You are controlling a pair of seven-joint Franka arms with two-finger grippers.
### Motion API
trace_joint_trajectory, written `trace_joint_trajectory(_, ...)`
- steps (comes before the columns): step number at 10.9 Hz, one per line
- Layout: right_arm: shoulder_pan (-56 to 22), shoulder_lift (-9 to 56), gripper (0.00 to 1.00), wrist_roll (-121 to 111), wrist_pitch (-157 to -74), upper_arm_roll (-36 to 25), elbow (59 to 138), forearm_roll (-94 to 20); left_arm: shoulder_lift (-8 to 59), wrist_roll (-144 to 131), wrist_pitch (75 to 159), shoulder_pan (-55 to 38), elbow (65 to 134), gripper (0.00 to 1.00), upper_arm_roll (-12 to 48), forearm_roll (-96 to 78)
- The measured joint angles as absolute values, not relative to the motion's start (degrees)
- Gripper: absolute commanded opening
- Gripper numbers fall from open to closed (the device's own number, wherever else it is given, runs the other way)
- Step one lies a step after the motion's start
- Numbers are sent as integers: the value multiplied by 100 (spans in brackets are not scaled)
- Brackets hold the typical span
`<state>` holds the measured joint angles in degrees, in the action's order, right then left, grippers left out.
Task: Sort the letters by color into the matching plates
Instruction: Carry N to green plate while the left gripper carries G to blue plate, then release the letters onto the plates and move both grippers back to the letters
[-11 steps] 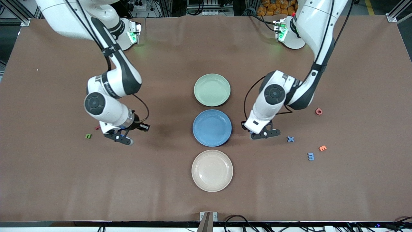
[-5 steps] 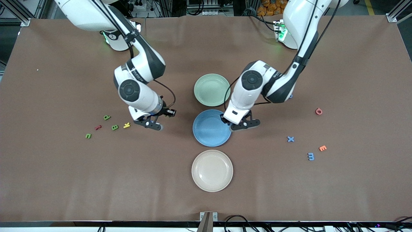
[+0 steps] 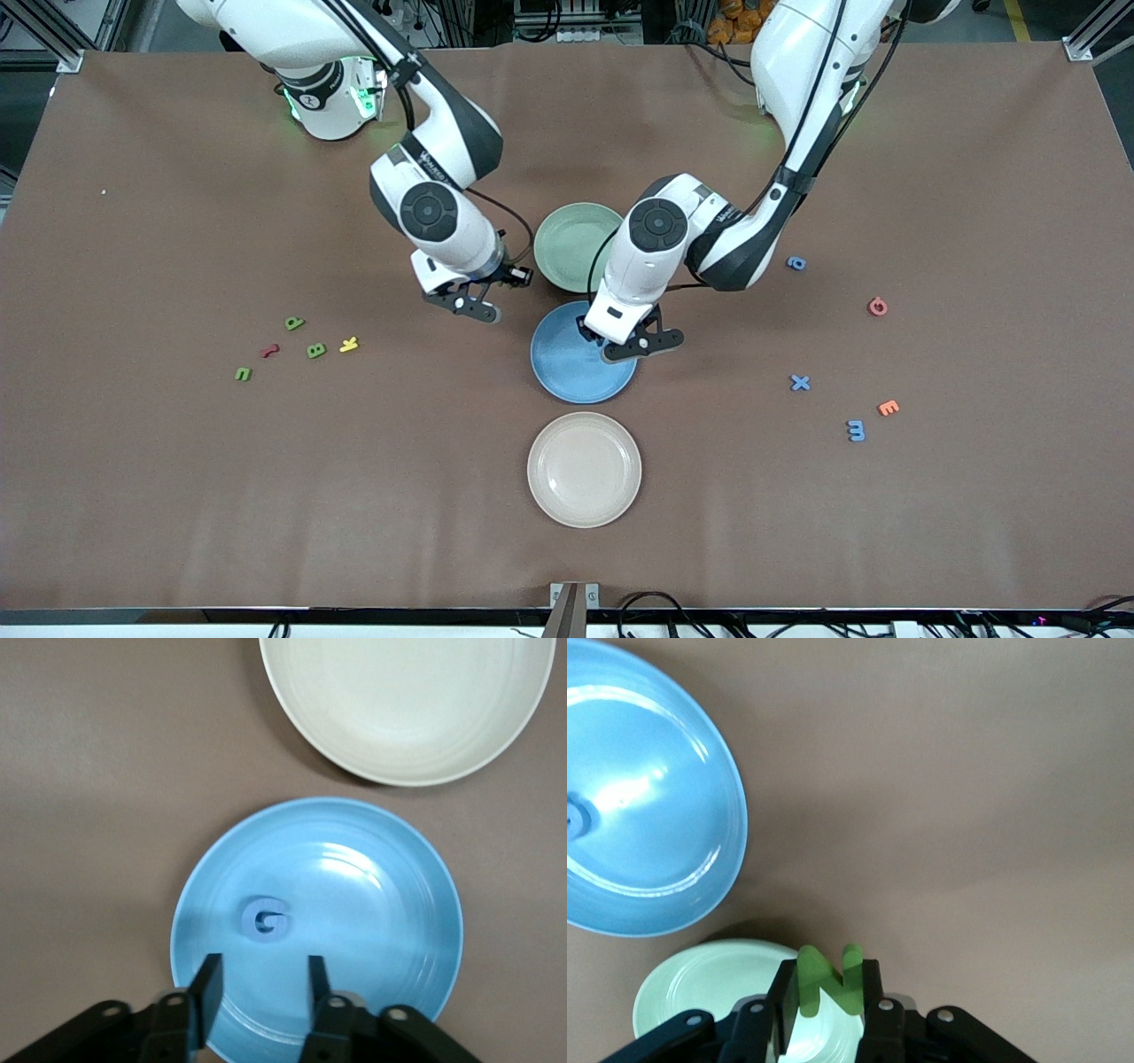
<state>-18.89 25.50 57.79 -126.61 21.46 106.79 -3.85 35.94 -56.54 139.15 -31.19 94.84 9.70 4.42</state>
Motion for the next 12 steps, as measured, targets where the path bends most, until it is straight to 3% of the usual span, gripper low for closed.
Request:
trace_joint_trajectory(7,-2532,3059,6,7055,-13274,2283,10721,93,3595,-5176,13240,-2764,9455,100,898,443)
trace_joint_trajectory(10,-2816,3425,12,7513,-13469,2280,10581,369,3494,-4821,13218,-2616,9763,100,894,530)
trace_joint_trajectory(11,-2904,3492,23,7647,-13469,2280,10514,446,3362,-4758,13217,-2579,9986,100,894,669)
trace_joint_trajectory(12,-2967,3538,53,7811,-13469,2279,10473,582,3190,-4639,13225,-2509,10236,100,894,750)
